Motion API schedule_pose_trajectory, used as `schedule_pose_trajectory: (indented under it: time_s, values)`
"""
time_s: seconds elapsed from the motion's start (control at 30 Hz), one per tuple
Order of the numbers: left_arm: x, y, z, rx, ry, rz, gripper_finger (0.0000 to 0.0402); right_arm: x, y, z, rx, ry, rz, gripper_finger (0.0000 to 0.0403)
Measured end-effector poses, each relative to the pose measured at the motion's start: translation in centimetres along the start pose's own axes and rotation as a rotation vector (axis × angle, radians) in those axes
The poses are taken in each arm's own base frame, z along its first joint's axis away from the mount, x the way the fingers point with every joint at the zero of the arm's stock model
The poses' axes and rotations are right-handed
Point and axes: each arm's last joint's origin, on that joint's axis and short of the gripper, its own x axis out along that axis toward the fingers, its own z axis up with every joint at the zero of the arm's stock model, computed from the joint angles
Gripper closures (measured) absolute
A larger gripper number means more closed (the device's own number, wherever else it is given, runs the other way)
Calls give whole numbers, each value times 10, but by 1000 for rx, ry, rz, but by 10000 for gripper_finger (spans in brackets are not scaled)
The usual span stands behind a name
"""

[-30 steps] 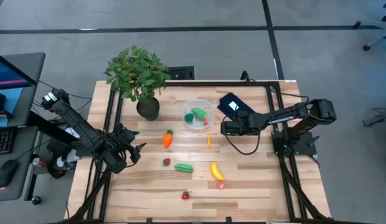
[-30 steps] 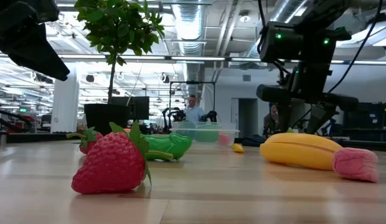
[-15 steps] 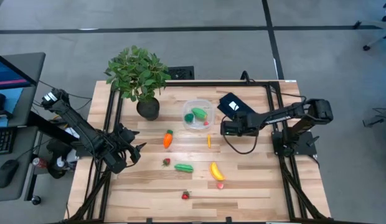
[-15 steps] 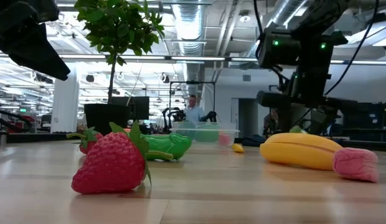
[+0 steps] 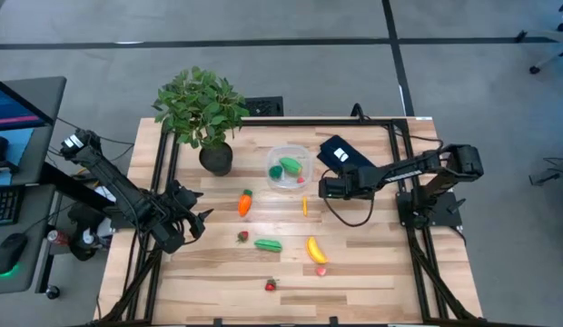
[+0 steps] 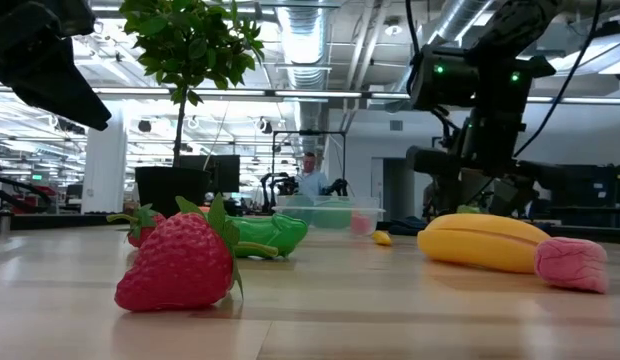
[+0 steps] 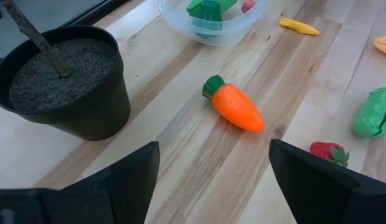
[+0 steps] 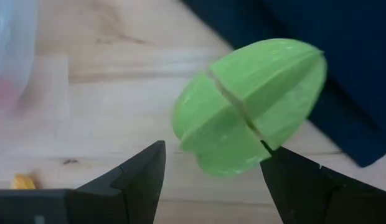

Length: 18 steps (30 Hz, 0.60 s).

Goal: Pick and placing Produce into tupperware
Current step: Put the green starfruit into the transparent bin

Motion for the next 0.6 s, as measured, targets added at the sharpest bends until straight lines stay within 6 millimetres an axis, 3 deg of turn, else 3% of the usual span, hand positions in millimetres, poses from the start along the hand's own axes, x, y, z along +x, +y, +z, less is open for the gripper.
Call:
schedule_pose_trajectory:
  time_s: [0.6]
  values:
    - [0,0,0,-12,1,-1,107,2,-2,10,-18,-19,-19,152]
